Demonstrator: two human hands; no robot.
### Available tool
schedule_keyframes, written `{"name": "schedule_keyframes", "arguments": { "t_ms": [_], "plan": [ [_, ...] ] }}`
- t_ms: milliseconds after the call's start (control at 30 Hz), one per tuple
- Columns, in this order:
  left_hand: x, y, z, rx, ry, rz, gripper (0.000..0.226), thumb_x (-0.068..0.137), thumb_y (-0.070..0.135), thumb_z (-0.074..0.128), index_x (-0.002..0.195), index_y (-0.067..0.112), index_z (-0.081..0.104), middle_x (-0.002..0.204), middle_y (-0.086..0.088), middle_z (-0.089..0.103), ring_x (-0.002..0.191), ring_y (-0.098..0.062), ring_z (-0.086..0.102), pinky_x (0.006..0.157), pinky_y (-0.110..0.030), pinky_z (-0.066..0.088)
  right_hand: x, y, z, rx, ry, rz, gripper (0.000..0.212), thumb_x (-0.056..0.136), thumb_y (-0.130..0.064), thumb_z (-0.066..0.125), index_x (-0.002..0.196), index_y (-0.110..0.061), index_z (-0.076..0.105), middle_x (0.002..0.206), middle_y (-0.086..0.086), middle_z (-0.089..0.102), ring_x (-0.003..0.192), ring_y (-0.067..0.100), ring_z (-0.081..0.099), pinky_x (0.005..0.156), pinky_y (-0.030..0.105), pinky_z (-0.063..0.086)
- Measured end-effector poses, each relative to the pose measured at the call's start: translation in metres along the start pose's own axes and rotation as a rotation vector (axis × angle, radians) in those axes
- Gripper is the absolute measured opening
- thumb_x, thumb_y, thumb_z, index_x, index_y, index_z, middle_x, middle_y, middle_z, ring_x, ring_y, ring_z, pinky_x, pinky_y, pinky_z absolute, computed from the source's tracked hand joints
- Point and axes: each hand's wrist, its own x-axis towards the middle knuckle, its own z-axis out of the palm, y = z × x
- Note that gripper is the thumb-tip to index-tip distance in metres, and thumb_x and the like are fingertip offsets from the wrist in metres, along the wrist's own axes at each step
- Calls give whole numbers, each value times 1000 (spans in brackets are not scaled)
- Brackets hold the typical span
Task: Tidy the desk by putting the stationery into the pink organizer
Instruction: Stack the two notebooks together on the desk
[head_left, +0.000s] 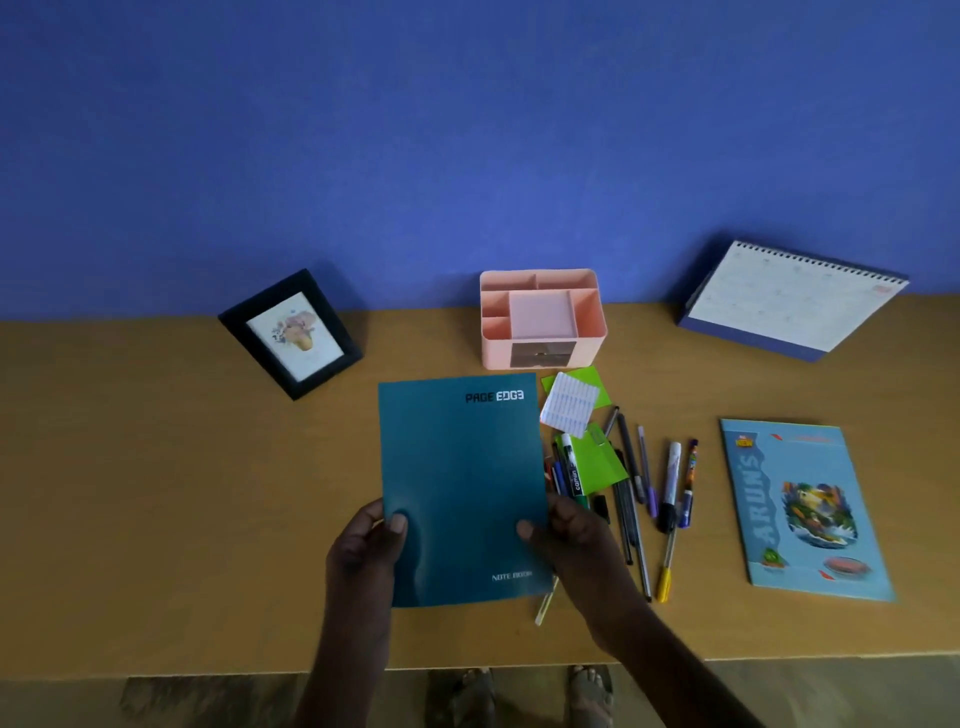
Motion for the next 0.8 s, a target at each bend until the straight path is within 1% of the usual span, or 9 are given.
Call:
{"name": "schedule_keyframes", "arguments": {
  "t_ms": [67,133,200,333,400,600,667,733,800],
  "plan": [
    [-3,-5,20,48,-22,6,43,88,42,79,124,19,75,122,-11,79,120,-41,70,99,-59,53,-4,-2,-20,-3,54,0,31,102,4,63,126,-12,73,124,6,79,118,29,75,103,53,59],
    [-5,-11,42,51,-43,-3,45,86,43,77,124,19,74,120,-9,80,121,-39,71,95,-51,53,-10,-6,-43,-13,102,-14,27,102,4,62,123,-9,73,120,8,80,115,32,75,100,53,59],
    [-8,-14,62,63,-71,-34,50,81,48,80,122,20,74,119,-9,81,119,-37,72,95,-52,53,-15,-9,-64,-23,132,-50,26,102,4,63,124,-7,72,121,10,79,115,34,75,97,52,60],
    [-21,-32,119,133,-198,-75,43,85,34,85,122,15,74,118,-3,82,119,-32,73,103,-64,54,-28,-10,-118,66,325,-80,27,102,7,61,125,-6,67,118,10,80,108,29,77,79,35,65],
    [-28,-44,152,208,-254,-68,48,82,41,81,122,16,74,118,1,81,118,-26,74,103,-61,55,-35,-6,-149,31,406,-100,26,103,4,61,124,-9,67,115,7,81,105,28,77,74,31,64],
    [-39,-100,237,547,-429,66,47,87,59,56,126,39,74,111,12,81,106,-18,76,92,-50,61,-52,12,-247,-96,603,-38,33,104,-2,64,123,-27,73,116,-4,81,107,24,77,91,53,64],
    [-47,-107,267,614,-430,80,43,88,54,57,121,36,77,103,12,80,99,-18,75,86,-43,61,-55,16,-278,-149,683,-39,36,101,-3,68,123,-30,75,114,-5,81,105,25,77,90,54,64],
    [-55,-113,298,636,-441,76,23,92,38,65,111,33,79,98,10,79,95,-18,74,80,-37,57,-56,18,-307,-183,750,-34,36,100,-1,69,124,-27,76,111,-7,81,103,23,77,86,48,65],
    [-57,-120,328,688,-433,107,23,97,18,70,117,25,79,103,8,79,97,-15,74,77,-29,54,-54,17,-331,-232,785,-19,33,101,-4,67,126,-25,74,112,-7,79,103,20,75,79,39,64]
  ]
}}
